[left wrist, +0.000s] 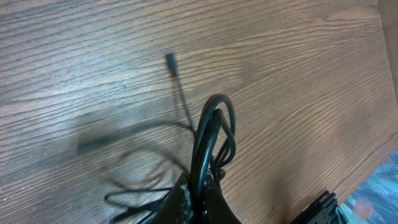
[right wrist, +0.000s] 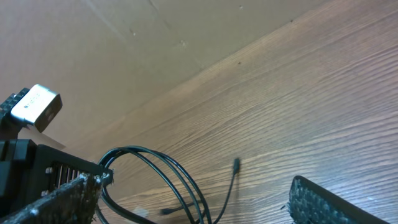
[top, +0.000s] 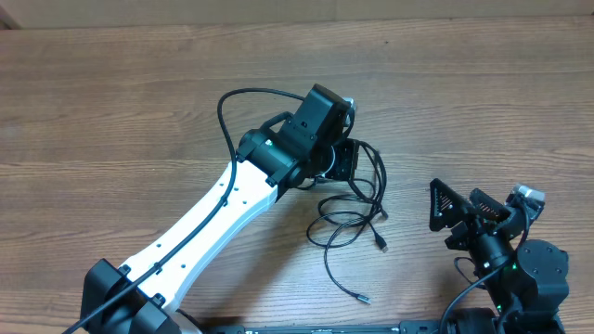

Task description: Untangle cables

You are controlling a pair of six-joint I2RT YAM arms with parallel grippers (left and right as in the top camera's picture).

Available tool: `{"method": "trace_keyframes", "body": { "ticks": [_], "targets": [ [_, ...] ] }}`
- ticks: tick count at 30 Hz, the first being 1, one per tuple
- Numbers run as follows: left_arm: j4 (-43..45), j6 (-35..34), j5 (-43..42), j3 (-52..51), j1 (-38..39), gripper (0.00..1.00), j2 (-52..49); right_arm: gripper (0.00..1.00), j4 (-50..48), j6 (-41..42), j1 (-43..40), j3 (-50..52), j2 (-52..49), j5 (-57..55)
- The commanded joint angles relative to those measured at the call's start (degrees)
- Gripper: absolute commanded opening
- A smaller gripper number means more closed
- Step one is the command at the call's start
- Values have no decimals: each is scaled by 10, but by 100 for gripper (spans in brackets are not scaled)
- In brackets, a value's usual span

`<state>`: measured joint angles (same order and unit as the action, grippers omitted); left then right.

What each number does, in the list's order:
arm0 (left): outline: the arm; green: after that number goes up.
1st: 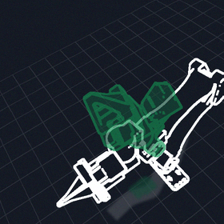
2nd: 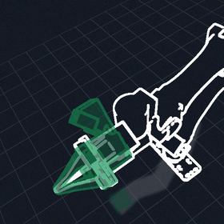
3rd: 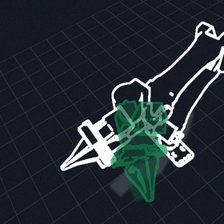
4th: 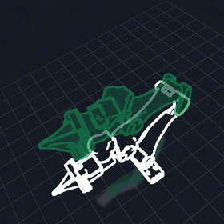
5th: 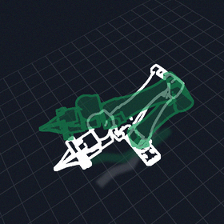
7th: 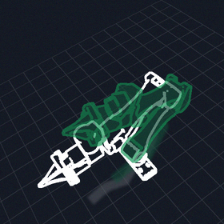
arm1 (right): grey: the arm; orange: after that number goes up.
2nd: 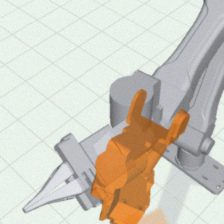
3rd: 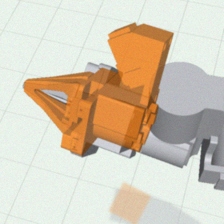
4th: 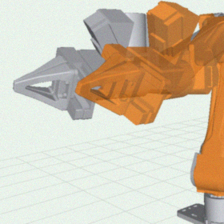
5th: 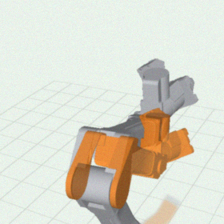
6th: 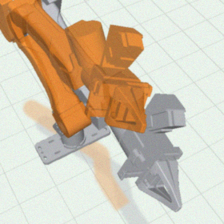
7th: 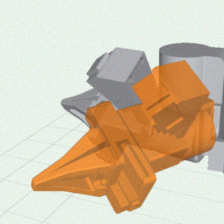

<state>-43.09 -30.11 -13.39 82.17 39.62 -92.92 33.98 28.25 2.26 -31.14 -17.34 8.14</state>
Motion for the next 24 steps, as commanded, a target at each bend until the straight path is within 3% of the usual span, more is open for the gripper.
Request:
{"method": "trace_keyframes", "body": {
  "ticks": [1, 5, 10, 13, 19, 24],
  "targets": [
    [1, 6, 6, 9, -2, 4, 0, 97, -2, 0, -1, -7, 7, -11],
    [12, 39, -19, 9, -2, 4, 0, 100, 1, 0, -1, -7, 7, -14],
    [52, 118, -109, 9, -2, 4, 0, 100, 19, 0, -1, -7, 7, -43],
    [59, 133, -110, 9, -2, 4, 0, 100, 25, 0, -1, -7, 7, -52],
    [42, 134, 9, 9, -2, 4, 0, 100, 26, 0, -1, -7, 7, -52],
    [8, 127, 194, 8, -2, 4, 0, 100, 26, 0, -1, -7, 7, -52]
  ]
}}
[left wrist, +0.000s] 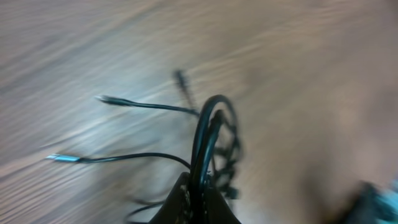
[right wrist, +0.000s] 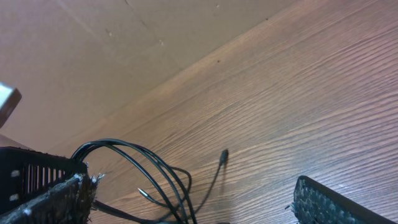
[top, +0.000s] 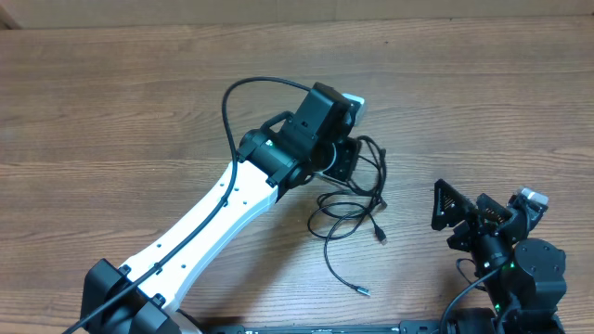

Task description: Untangle cables

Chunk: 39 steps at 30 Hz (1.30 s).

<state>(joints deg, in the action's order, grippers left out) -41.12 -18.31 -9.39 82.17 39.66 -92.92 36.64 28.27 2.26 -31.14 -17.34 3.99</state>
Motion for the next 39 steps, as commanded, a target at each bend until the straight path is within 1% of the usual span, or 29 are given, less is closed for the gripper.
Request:
{"method": "trace_keyframes", "body": {
  "ticks": [1, 7, 12, 27, 31, 39],
  "targets": [
    [-18, 3, 188, 8, -3, 4, 0, 100, -1, 0, -1, -7, 7, -10],
    [-66, -1, 333, 8, -3, 4, -2, 100, -1, 0, -1, -7, 7, -10],
    [-116, -49, 423, 7, -14, 4, -17, 100, -1, 0, -1, -7, 7, -10],
    [-180, -51, 424, 4, -57, 4, -87, 100, -1, 0, -1, -7, 7, -10],
    [-198, -64, 424, 4, -67, 4, -117, 100, -1, 0, -1, -7, 7, -10],
    [-205, -64, 422, 4, -77, 4, -167, 100, 0, 0, -1, -7, 7, -10]
  ]
}}
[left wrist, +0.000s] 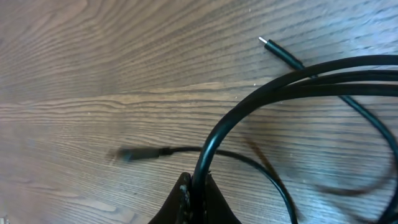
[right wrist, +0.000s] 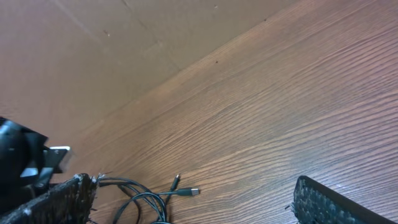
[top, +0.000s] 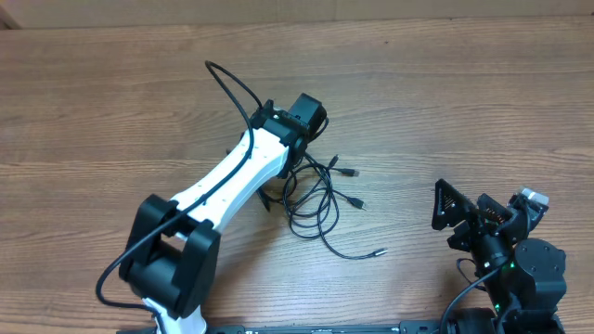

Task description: Untangle cables

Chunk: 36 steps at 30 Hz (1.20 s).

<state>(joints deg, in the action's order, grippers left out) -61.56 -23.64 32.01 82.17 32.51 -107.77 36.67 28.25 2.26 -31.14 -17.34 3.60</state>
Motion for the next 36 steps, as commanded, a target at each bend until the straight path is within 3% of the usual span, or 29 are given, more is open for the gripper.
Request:
{"method": "trace_keyframes", "body": {
  "ticks": [1, 2, 5, 7, 8, 14, 21, 24, 36],
  "targets": [
    [-1, -10, 5, 4, -6, 6, -22, 100, -1, 0, -1, -7, 7, -6],
    [-1, -10, 1, 4, -6, 14, -24, 100, -1, 0, -1, -7, 7, -6],
    [1, -10, -10, 4, -7, 72, -27, 100, -1, 0, -1, -7, 7, -6],
    [3, -10, -16, 4, -7, 97, -27, 100, -1, 0, -1, -7, 7, -6],
    [2, -5, -21, 4, -7, 100, -27, 100, -1, 0, -1, -7, 7, -6],
    [7, 61, -76, 4, -7, 100, -27, 100, -1, 0, -1, -7, 7, -6],
    [41, 201, -285, 4, -6, 100, -27, 100, 0, 0, -1, -7, 7, -6],
    [49, 235, -337, 4, -6, 99, -28, 100, 0, 0, -1, -7, 7, -6],
    [55, 237, -342, 4, -6, 88, -63, 100, 1, 0, -1, -7, 7, -6]
  ]
}}
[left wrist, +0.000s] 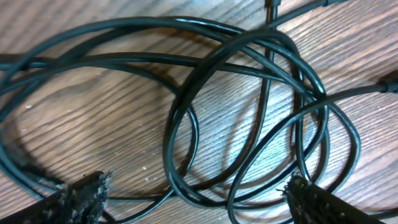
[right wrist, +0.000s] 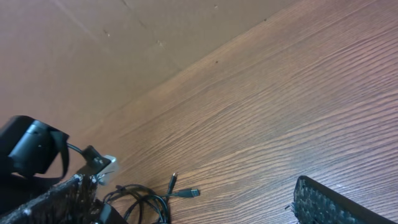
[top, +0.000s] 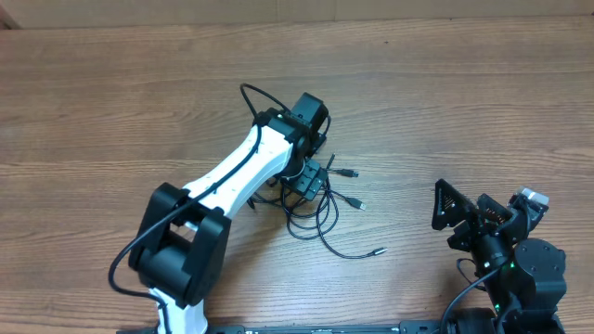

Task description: Untangle cables

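Note:
A tangle of thin black cables [top: 320, 209] lies on the wooden table [top: 483, 93] near its middle, with plug ends [top: 354, 173] splayed out to the right. My left gripper [top: 304, 181] is low over the tangle's upper left. In the left wrist view it stands open [left wrist: 196, 199], and the overlapping cable loops [left wrist: 297, 65] lie flat on the wood between and beyond its fingers, none of them gripped. My right gripper [top: 455, 223] is open and empty at the near right, well apart from the cables. Its wrist view sees the tangle [right wrist: 149, 199] and two plugs [right wrist: 186, 191] from afar.
The left arm's own black lead [top: 255, 97] arches above its wrist, just behind the tangle. One long cable end [top: 379, 250] trails toward the near right. A tan wall [right wrist: 124, 37] runs along the table's far edge.
My left gripper, which was shut on a cable loop, is now open and sits lower over the tangle. The loops lie flat on the table. The right arm has not moved.
My left gripper was shut on the cable bundle at the table's centre right, and still held it there 2.5 s ago. By 1.2 s ago it had carried the bundle further left, still shut. Now it has let go, and the cables rest spread on the wood.

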You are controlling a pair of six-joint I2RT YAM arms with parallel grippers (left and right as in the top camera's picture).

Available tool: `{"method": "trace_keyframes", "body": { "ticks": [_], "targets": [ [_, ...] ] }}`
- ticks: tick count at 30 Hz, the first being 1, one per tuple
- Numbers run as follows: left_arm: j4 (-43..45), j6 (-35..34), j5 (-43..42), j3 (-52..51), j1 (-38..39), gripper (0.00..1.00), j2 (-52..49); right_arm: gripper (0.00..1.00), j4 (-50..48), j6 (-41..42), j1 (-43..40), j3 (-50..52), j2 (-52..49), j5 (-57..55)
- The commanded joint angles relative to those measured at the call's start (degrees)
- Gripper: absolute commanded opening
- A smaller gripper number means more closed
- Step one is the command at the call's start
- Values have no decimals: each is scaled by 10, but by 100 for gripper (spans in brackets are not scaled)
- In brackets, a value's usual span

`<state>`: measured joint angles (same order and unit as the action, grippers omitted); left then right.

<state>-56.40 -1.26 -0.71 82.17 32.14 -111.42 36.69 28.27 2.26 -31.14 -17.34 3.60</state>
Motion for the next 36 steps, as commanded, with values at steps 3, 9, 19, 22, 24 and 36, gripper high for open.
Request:
{"method": "trace_keyframes", "body": {
  "ticks": [3, 9, 19, 22, 24, 36],
  "targets": [
    [9, 13, -22, 4, -2, 84, -45, 100, 0, 0, -1, -7, 7, -8],
    [17, 13, -36, 4, -2, 40, -55, 100, 1, 0, -1, -7, 7, -10],
    [17, 13, -93, 6, -2, 4, -50, 100, 1, 0, -1, -7, 7, -10],
    [12, 13, -112, 14, -2, 4, -40, 100, 1, 0, -1, -7, 7, -10],
    [8, 13, -119, 20, -2, 4, -28, 100, 1, 0, -1, -7, 7, -10],
    [6, 28, -157, 50, -2, 4, 160, 100, 1, 0, -1, -7, 7, -10]
  ]
}}
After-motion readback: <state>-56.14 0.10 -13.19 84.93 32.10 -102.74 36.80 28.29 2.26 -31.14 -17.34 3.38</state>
